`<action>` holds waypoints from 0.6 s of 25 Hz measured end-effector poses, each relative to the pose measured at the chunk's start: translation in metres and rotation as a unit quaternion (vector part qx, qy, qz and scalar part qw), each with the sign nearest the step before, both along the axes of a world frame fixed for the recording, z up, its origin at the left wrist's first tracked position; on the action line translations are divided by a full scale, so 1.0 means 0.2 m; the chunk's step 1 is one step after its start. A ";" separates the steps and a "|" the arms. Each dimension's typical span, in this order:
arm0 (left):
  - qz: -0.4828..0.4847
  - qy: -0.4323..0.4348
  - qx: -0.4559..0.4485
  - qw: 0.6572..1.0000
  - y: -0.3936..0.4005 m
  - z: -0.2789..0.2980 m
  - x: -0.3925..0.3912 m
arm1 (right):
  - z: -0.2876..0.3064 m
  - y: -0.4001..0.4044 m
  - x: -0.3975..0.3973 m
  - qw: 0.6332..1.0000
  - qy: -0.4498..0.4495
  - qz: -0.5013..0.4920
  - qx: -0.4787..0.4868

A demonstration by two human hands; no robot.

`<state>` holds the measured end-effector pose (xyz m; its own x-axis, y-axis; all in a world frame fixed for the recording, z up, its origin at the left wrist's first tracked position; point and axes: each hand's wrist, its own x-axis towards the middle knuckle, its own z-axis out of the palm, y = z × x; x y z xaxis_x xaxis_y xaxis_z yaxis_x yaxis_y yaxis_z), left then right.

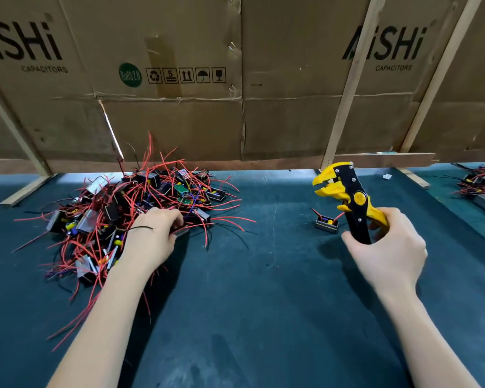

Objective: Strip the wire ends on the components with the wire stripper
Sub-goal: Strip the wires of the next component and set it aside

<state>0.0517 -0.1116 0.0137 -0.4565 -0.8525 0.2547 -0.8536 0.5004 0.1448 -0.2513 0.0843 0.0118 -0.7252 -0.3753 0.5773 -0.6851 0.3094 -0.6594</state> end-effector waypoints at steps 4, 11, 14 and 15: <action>-0.014 -0.039 -0.107 0.993 0.07 0.00 -0.02 | 0.00 0.00 -0.01 1.000 -0.009 0.002 -0.014; -0.027 0.168 -0.054 0.984 0.15 0.04 -0.05 | -0.01 -0.01 0.00 1.000 0.004 0.017 -0.006; -0.034 0.361 -0.063 0.930 0.15 0.10 -0.04 | 0.00 -0.01 0.00 1.000 0.007 0.016 -0.007; -0.058 0.437 -0.027 0.897 0.16 0.13 -0.02 | 0.00 -0.01 0.00 1.000 0.007 0.016 -0.011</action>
<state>0.0467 -0.0792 0.0389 -0.1467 -0.7881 0.5978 -0.3681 0.6044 0.7066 -0.2504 0.0831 0.0112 -0.7043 -0.3864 0.5956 -0.7041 0.2725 -0.6558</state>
